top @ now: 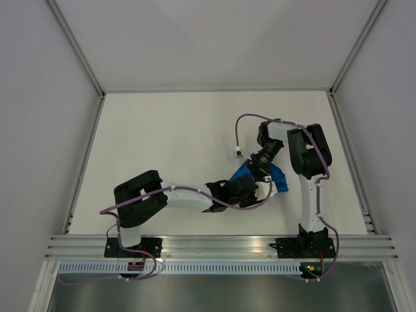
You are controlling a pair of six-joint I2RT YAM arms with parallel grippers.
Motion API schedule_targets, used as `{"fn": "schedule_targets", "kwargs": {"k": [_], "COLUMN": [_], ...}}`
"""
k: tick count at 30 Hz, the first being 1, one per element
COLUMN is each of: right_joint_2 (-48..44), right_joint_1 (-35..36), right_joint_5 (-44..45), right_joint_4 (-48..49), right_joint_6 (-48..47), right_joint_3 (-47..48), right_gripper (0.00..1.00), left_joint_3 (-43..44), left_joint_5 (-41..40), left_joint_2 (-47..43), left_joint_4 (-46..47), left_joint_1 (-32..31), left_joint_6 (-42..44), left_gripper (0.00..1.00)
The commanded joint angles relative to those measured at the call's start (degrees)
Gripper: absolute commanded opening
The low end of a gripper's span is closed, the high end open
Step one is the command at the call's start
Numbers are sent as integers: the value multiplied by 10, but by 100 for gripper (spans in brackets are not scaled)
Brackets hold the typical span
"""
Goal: Fold the napkin, place the utensils inside, and roll it up
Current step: Roll the napkin with the utensil
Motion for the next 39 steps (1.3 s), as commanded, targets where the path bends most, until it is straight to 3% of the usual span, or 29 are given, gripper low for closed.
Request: {"fn": "schedule_targets", "kwargs": {"k": [1, 12, 15, 16, 19, 22, 27, 30, 39], "right_joint_2": [28, 50, 54, 57, 60, 56, 31, -5, -99], "right_joint_1": [-8, -14, -14, -14, -15, -17, -30, -45, -118], "right_joint_5": [61, 56, 55, 55, 50, 40, 9, -20, -93], "right_joint_4": [76, 51, 45, 42, 35, 32, 30, 36, 62], "right_joint_6": [-28, -30, -29, -30, -28, -23, 0, 22, 90], "right_joint_3": [10, 38, 43, 44, 54, 65, 87, 98, 130], "right_gripper": [23, 23, 23, 23, 24, 34, 54, 60, 64], "left_joint_3": [29, 18, 15, 14, 10, 8, 13, 18, 49], "left_joint_5": [13, -47, -40, -39, -30, -7, 65, 108, 215], "left_joint_2": [21, 72, 79, 80, 82, 80, 77, 76, 93], "left_joint_4": [-3, 65, 68, 68, 66, 50, 11, -14, -76], "left_joint_1": [-3, -3, -3, -3, -3, -1, 17, 34, 98], "left_joint_6": [32, 57, 56, 55, 54, 52, 33, 16, -47], "left_gripper": [52, 50, 40, 29, 13, 4, 2, 2, 2]}}
